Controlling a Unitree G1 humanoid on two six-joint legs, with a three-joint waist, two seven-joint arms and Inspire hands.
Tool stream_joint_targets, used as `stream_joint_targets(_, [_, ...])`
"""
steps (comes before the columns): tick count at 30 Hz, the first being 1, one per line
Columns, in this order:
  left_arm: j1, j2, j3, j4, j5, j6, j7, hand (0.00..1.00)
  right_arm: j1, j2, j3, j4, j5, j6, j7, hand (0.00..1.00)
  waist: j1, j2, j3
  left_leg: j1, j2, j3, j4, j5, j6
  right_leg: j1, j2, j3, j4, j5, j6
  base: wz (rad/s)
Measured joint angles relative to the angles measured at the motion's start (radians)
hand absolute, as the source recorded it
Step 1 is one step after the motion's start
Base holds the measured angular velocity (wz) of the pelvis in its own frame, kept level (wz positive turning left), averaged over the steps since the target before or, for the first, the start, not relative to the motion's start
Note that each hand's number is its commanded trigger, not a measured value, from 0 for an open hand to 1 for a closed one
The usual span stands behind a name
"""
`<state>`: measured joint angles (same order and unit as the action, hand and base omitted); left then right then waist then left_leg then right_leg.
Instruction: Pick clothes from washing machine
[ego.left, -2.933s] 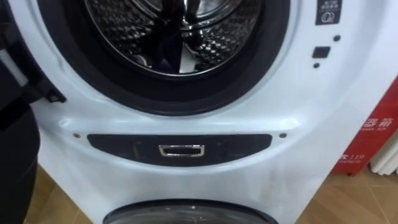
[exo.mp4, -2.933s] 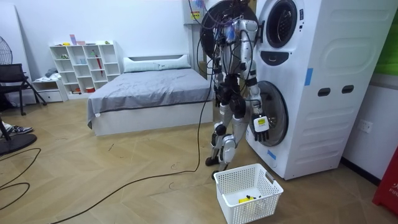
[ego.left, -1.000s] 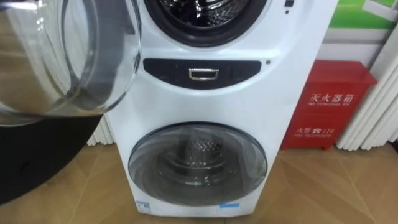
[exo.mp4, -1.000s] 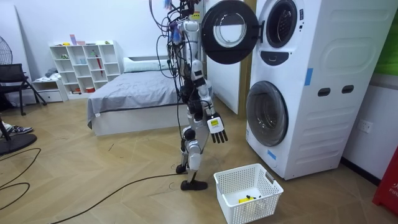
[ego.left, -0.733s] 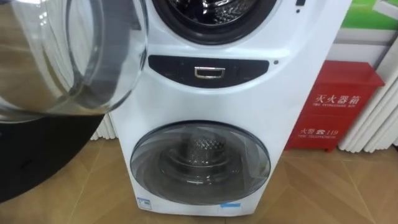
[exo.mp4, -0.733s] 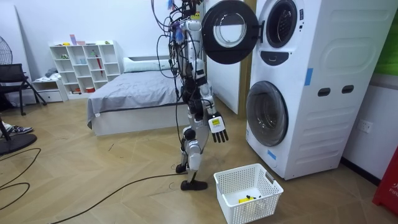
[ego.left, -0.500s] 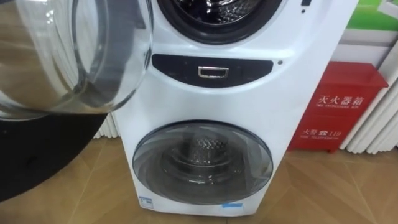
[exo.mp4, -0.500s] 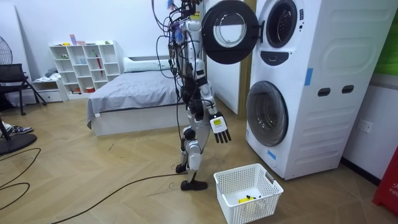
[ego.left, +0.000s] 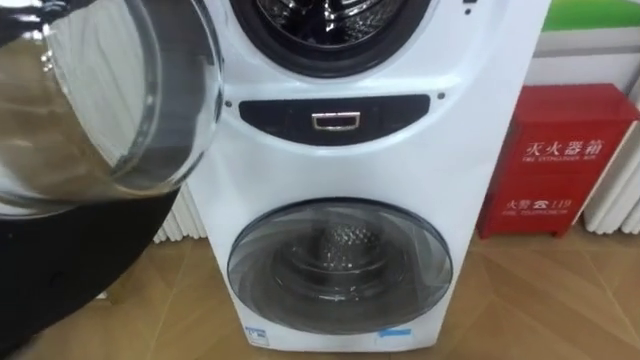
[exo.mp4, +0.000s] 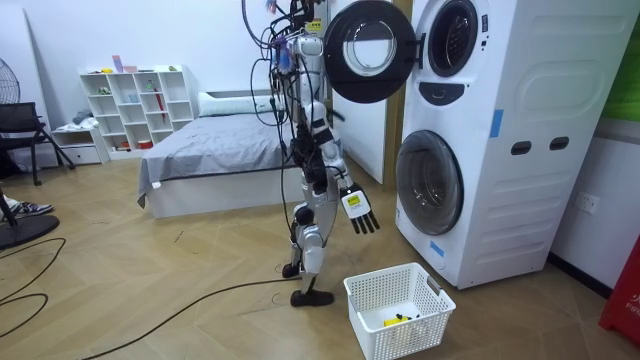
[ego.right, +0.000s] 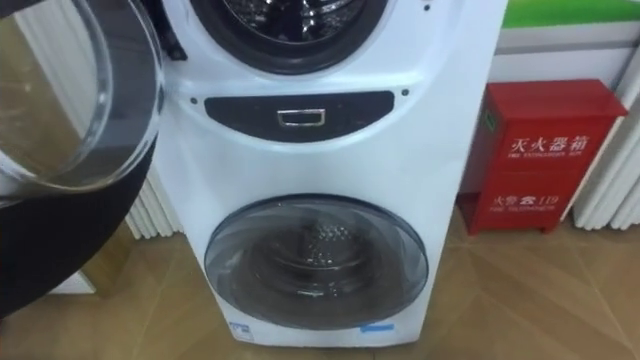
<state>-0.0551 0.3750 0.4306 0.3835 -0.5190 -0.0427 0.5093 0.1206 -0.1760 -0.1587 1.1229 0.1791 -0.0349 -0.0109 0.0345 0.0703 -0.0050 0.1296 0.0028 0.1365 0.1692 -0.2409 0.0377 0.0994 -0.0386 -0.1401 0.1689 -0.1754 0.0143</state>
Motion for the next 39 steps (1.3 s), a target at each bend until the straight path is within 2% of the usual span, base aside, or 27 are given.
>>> stream_joint_targets(1, [0.010,0.007,0.005,-0.014,0.015,-0.010,-0.013,0.00,0.002,0.001,-0.001,-0.001,-0.008,0.000,0.000,0.00,0.000,0.000,0.0001,0.003,0.000,-0.003,-0.001,0.000,0.000,0.001,0.000,0.000,0.000,0.000,0.000,-0.12])
stream_joint_targets(3, [0.015,0.009,0.014,-0.088,0.032,0.010,0.013,0.00,0.019,0.004,-0.006,-0.008,-0.011,0.004,0.000,0.00,0.007,-0.001,0.0032,-0.003,0.000,-0.006,-0.002,0.000,0.000,-0.004,0.001,0.001,-0.002,0.000,0.000,0.04])
stream_joint_targets(7, [0.012,0.011,0.043,-0.187,0.032,0.024,0.051,0.00,0.022,0.009,-0.039,-0.011,-0.012,0.001,-0.002,0.00,0.007,-0.007,0.0015,-0.012,0.000,-0.030,0.003,0.000,0.000,-0.008,0.000,0.002,-0.003,0.000,0.000,0.22])
stream_joint_targets(10, [-0.016,0.029,0.070,-0.243,0.027,0.033,0.080,0.00,0.023,0.010,-0.050,-0.007,-0.050,0.005,0.004,0.00,0.007,-0.009,0.0070,-0.010,-0.004,-0.045,0.009,0.002,0.002,0.013,-0.003,0.017,-0.018,0.000,0.000,0.25])
stream_joint_targets(11, [-0.029,0.042,0.080,-0.256,0.020,0.033,0.088,0.00,0.018,0.010,-0.049,-0.007,-0.057,0.005,0.011,0.00,0.007,-0.008,0.0134,-0.011,-0.005,-0.050,0.016,0.002,0.003,0.016,-0.004,0.019,-0.018,0.000,0.000,0.16])
stream_joint_targets(12, [-0.043,0.046,0.081,-0.274,0.018,0.033,0.092,0.00,0.015,0.011,-0.038,-0.006,-0.063,0.008,0.021,0.00,0.007,-0.009,0.0164,-0.015,-0.006,-0.054,0.020,0.003,0.003,0.017,-0.005,0.012,-0.017,0.000,0.000,0.14])
stream_joint_targets(14, [-0.044,0.040,0.070,-0.299,0.017,0.033,0.092,0.00,0.005,0.012,-0.003,-0.006,-0.064,0.021,0.030,0.00,0.004,-0.010,0.0205,-0.021,-0.006,-0.058,0.023,0.005,0.004,0.014,-0.006,0.006,-0.016,0.000,0.000,0.12])
stream_joint_targets(16, [-0.044,0.009,0.055,-0.339,0.021,0.036,0.093,0.00,-0.005,0.015,0.027,-0.008,-0.066,0.037,0.050,0.00,-0.013,-0.014,0.0215,-0.043,-0.010,-0.076,0.028,0.008,0.007,0.006,-0.009,-0.006,-0.016,0.004,0.003,0.31])
stream_joint_targets(18, [-0.035,-0.092,-0.017,-0.437,0.056,0.035,0.093,0.00,-0.011,0.019,0.064,0.004,-0.062,0.048,0.068,0.00,-0.027,-0.025,0.0215,-0.056,-0.027,-0.113,0.021,0.035,0.015,0.005,-0.021,-0.004,-0.015,0.012,0.011,0.53])
stream_joint_targets(19, [-0.030,-0.122,-0.045,-0.463,0.070,0.033,0.092,0.00,-0.017,0.024,0.070,0.009,-0.064,0.052,0.069,0.00,-0.027,-0.031,0.0206,-0.055,-0.033,-0.118,0.013,0.042,0.018,0.005,-0.025,0.002,-0.016,0.012,0.011,0.37])
stream_joint_targets(20, [-0.015,-0.180,-0.115,-0.493,0.124,0.029,0.088,0.00,-0.034,0.032,0.093,0.014,-0.072,0.059,0.076,0.00,-0.026,-0.037,0.0218,-0.056,-0.038,-0.124,0.005,0.053,0.021,0.003,-0.030,0.001,-0.015,0.017,0.017,0.14])
stream_joint_targets(21, [0.010,-0.210,-0.210,-0.499,0.166,0.028,0.077,0.00,-0.060,0.035,0.137,0.016,-0.075,0.059,0.082,0.00,-0.027,-0.045,0.0220,-0.056,-0.040,-0.123,0.001,0.060,0.024,0.001,-0.032,0.001,-0.016,0.025,0.019,0.06])
stream_joint_targets(22, [0.016,-0.222,-0.262,-0.498,0.184,0.036,0.063,0.00,-0.074,0.037,0.161,0.017,-0.077,0.059,0.085,0.00,-0.028,-0.044,0.0258,-0.060,-0.040,-0.123,-0.001,0.062,0.025,-0.001,-0.032,0.001,-0.017,0.029,0.018,-0.05])
stream_joint_targets(23, [0.017,-0.244,-0.365,-0.492,0.224,0.052,0.032,0.00,-0.102,0.045,0.195,0.020,-0.082,0.059,0.090,0.00,-0.032,-0.055,0.0271,-0.071,-0.041,-0.121,-0.001,0.065,0.026,-0.011,-0.034,0.002,-0.017,0.036,0.019,-0.04])
stream_joint_targets(24, [0.017,-0.276,-0.447,-0.491,0.237,0.060,0.007,0.00,-0.132,0.055,0.217,0.024,-0.084,0.059,0.094,0.00,-0.050,-0.061,0.0265,-0.083,-0.042,-0.119,0.001,0.070,0.028,-0.021,-0.035,0.001,-0.018,0.045,0.021,-0.03])
stream_joint_targets(26, [0.015,-0.309,-0.516,-0.476,0.253,0.057,-0.035,0.00,-0.156,0.068,0.219,0.023,-0.088,0.057,0.100,0.00,-0.082,-0.064,0.0260,-0.089,-0.045,-0.112,0.002,0.075,0.032,-0.032,-0.038,0.005,-0.014,0.050,0.022,-0.13])
stream_joint_targets(27, [0.003,-0.306,-0.561,-0.433,0.246,0.056,-0.081,0.00,-0.158,0.070,0.221,0.021,-0.084,0.058,0.100,0.00,-0.096,-0.072,0.0306,-0.087,-0.045,-0.107,0.000,0.075,0.033,-0.033,-0.039,0.010,-0.012,0.051,0.022,-0.22])
stream_joint_targets(28, [-0.002,-0.306,-0.581,-0.407,0.245,0.056,-0.104,0.00,-0.158,0.071,0.227,0.021,-0.078,0.059,0.100,0.00,-0.105,-0.072,0.0314,-0.087,-0.044,-0.101,0.000,0.075,0.033,-0.034,-0.039,0.013,-0.011,0.051,0.022,-0.26])
stream_joint_targets(30, [-0.005,-0.305,-0.653,-0.348,0.245,0.072,-0.182,0.00,-0.157,0.074,0.244,0.020,-0.042,0.060,0.099,0.00,-0.136,-0.068,0.0264,-0.092,-0.039,-0.073,-0.002,0.075,0.033,-0.058,-0.037,0.029,0.002,0.053,0.021,-0.40])
stream_joint_targets(31, [-0.005,-0.305,-0.669,-0.338,0.246,0.074,-0.200,0.00,-0.157,0.075,0.252,0.019,-0.033,0.060,0.099,0.00,-0.138,-0.068,0.0258,-0.095,-0.036,-0.062,-0.003,0.075,0.033,-0.065,-0.036,0.031,0.005,0.054,0.020,-0.50])
stream_joint_targets(32, [-0.010,-0.307,-0.700,-0.305,0.245,0.076,-0.242,0.00,-0.153,0.079,0.257,0.019,-0.022,0.060,0.098,0.00,-0.143,-0.074,0.0290,-0.095,-0.032,-0.052,-0.004,0.074,0.030,-0.072,-0.031,0.042,0.005,0.056,0.017,-0.42])
stream_joint_targets(33, [-0.019,-0.308,-0.724,-0.269,0.244,0.085,-0.268,0.00,-0.145,0.080,0.257,0.019,0.000,0.060,0.097,0.00,-0.150,-0.083,0.0266,-0.092,-0.031,-0.037,-0.005,0.072,0.028,-0.079,-0.025,0.055,0.005,0.056,0.016,-0.41])
stream_joint_targets(35, [-0.019,-0.304,-0.752,-0.240,0.239,0.109,-0.314,0.00,-0.132,0.077,0.255,0.014,0.020,0.060,0.093,0.00,-0.155,-0.089,0.0244,-0.091,-0.026,-0.021,-0.007,0.068,0.023,-0.085,-0.020,0.056,0.003,0.058,0.014,-0.29])
stream_joint_targets(36, [-0.020,-0.304,-0.755,-0.212,0.239,0.111,-0.333,0.00,-0.127,0.075,0.256,0.014,0.030,0.060,0.089,0.00,-0.164,-0.090,0.0240,-0.083,-0.017,-0.013,-0.013,0.067,0.021,-0.083,-0.016,0.056,0.001,0.058,0.014,-0.21])
stream_joint_targets(39, [-0.019,-0.289,-0.772,-0.147,0.239,0.114,-0.358,0.00,-0.116,0.074,0.257,0.010,0.054,0.057,0.089,0.00,-0.168,-0.090,0.0222,-0.070,-0.014,0.000,-0.019,0.063,0.015,-0.082,-0.007,0.056,0.000,0.058,0.013,-0.17])
